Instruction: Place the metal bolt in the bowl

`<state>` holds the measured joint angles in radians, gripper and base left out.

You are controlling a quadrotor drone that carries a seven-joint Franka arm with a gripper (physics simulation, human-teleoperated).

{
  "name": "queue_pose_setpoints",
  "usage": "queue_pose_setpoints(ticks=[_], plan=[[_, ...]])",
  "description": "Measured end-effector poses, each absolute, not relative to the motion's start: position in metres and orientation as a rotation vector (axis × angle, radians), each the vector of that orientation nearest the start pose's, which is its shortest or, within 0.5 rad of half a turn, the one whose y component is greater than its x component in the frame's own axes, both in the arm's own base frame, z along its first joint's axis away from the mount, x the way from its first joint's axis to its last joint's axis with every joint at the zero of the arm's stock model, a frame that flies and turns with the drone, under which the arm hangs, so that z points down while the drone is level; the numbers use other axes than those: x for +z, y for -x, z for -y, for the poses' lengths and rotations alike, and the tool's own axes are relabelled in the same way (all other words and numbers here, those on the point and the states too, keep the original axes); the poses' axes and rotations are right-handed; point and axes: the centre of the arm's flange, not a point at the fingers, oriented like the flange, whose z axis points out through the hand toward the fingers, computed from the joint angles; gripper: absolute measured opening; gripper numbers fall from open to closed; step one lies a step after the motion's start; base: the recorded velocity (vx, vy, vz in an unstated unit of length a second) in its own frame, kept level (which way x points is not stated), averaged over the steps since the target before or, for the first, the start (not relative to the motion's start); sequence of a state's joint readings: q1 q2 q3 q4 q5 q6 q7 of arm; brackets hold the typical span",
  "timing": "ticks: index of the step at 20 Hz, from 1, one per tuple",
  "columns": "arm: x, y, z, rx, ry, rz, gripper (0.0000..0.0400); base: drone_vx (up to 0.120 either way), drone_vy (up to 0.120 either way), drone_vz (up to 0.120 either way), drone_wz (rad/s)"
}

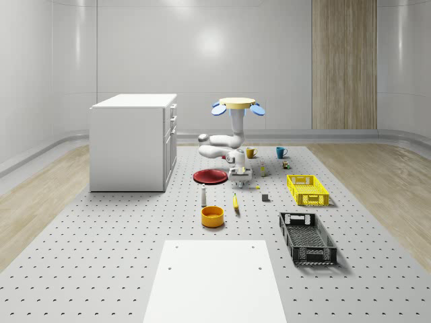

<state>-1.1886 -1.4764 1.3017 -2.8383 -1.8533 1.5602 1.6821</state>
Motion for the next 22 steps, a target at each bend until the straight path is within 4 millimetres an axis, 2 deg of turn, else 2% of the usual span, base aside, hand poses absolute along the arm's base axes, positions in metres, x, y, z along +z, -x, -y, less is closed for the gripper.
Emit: queue_pose_setpoints(ticks=[3, 7, 13, 19, 22], plan=[[0.511, -0.314, 0.000, 0.785, -0.001, 0.002, 0.0152, 0.000, 0.000, 0.000, 0.000], [0.511, -0.315, 0.000, 0.786, -0.001, 0.002, 0.0119, 0.000, 0.000, 0.000, 0.000], [0.501, -0.315, 0.000, 0.786, -0.001, 0.002, 0.0104, 0.000, 0.000, 0.000, 0.000], [0.488, -0.315, 0.000, 0.785, -0.001, 0.002, 0.0101, 0.000, 0.000, 0.120, 0.000], [0.485, -0.315, 0.000, 0.785, -0.001, 0.002, 0.0100, 0.120, -0.120, 0.120, 0.000]])
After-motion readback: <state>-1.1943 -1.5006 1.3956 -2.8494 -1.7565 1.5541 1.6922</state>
